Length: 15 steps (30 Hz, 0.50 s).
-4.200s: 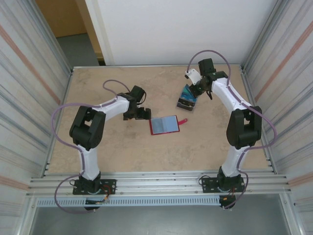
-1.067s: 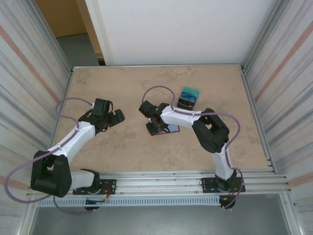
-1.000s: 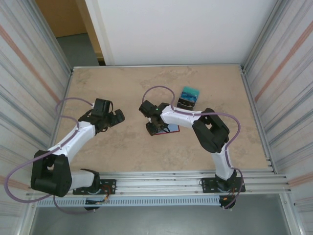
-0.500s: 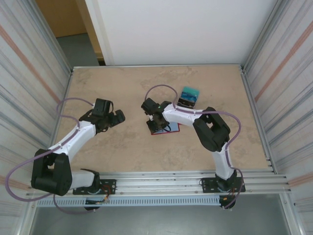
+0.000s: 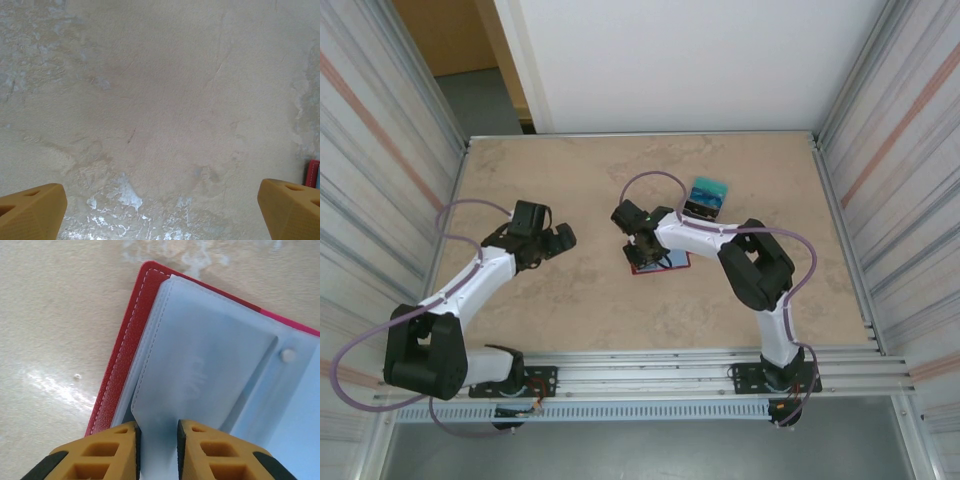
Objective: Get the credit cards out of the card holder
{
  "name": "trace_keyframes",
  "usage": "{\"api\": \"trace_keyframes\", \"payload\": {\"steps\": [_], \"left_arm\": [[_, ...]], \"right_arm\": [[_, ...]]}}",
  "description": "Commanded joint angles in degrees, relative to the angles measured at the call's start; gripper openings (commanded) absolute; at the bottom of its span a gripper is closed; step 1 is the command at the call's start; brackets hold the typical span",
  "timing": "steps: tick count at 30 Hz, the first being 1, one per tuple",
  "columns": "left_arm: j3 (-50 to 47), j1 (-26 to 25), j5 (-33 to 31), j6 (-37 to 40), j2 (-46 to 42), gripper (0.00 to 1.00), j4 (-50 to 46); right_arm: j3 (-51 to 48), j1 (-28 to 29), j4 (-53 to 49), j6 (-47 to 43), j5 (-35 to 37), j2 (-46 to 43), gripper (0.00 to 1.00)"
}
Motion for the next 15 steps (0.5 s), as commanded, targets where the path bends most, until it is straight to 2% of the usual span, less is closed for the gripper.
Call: {"api": "trace_keyframes", "payload": {"steps": [1, 12, 15], "left_arm": [[2.1, -0.8, 0.6, 0.3, -0.3, 0.99, -0.2], [2.9, -1.1, 1.2, 0.1, 0.1, 0.99, -0.2], [2.9, -1.2, 1.3, 0.3, 0.0, 0.99, -0.3]], "right_arm": [[-1.1, -0.3, -1.6, 1.7, 4.9, -3.0, 0.3], [-2.6, -2.0, -2.4, 2.2, 8.9, -5.0, 0.31], [-3.4, -2.8, -2.5, 2.4, 9.8, -6.1, 0.34]]}}
